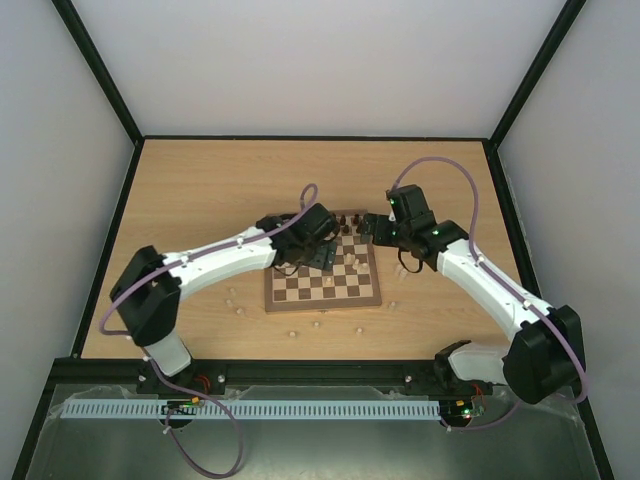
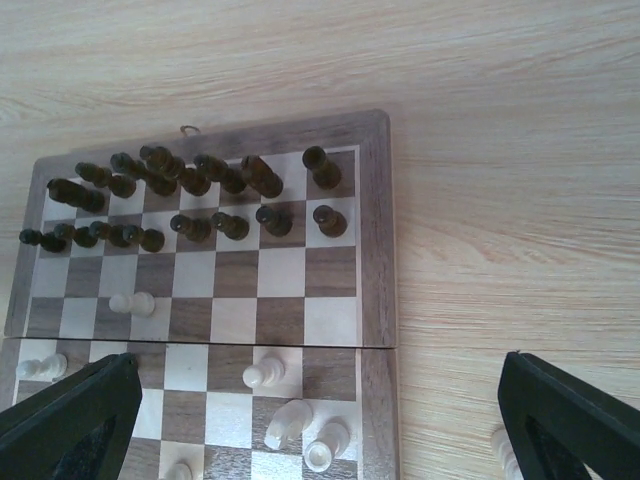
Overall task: Set up the chess pieces on the board
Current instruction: Pick up the chess piece from the chessboard.
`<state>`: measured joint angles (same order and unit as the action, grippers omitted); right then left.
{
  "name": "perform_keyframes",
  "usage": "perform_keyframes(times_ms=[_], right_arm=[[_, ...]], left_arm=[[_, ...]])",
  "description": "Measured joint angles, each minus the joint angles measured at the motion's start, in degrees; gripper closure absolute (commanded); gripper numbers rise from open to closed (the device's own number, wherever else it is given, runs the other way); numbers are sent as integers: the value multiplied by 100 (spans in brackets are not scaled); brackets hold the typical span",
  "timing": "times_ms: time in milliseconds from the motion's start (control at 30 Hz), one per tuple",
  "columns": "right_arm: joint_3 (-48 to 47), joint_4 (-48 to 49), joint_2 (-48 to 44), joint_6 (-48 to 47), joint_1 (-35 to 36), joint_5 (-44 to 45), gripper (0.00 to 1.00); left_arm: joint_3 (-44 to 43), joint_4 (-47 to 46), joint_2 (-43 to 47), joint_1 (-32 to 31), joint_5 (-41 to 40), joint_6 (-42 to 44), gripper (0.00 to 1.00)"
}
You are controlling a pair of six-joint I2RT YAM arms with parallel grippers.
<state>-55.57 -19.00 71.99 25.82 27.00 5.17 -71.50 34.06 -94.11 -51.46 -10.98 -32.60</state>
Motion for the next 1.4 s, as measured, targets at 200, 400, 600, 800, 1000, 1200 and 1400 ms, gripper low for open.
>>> perform_keyframes(times_ms=[200, 400, 600, 800, 1000, 1200, 1400], right_arm=[[125, 136, -46, 15, 0, -225, 1], [155, 258, -155, 17, 0, -494, 1], [205, 275, -160, 17, 0, -610, 1], [214, 284, -160, 17, 0, -656, 1], [214, 293, -160, 15, 0, -669, 1], [214, 310, -160, 15, 0, -664, 1], [214, 317, -157, 15, 0, -664, 1]], left_arm=[[-551, 199, -785, -17, -98, 2, 40], [-861, 326, -1172, -37, -234, -2, 56], [-1095, 398, -1609, -26, -254, 50, 61], [-1073, 446, -1598, -26, -256, 22, 34], [-852, 470, -1200, -24, -308, 2, 39], [-745, 468, -1152, 7, -273, 20, 55], [-710, 568, -1158, 79, -160, 57, 61]])
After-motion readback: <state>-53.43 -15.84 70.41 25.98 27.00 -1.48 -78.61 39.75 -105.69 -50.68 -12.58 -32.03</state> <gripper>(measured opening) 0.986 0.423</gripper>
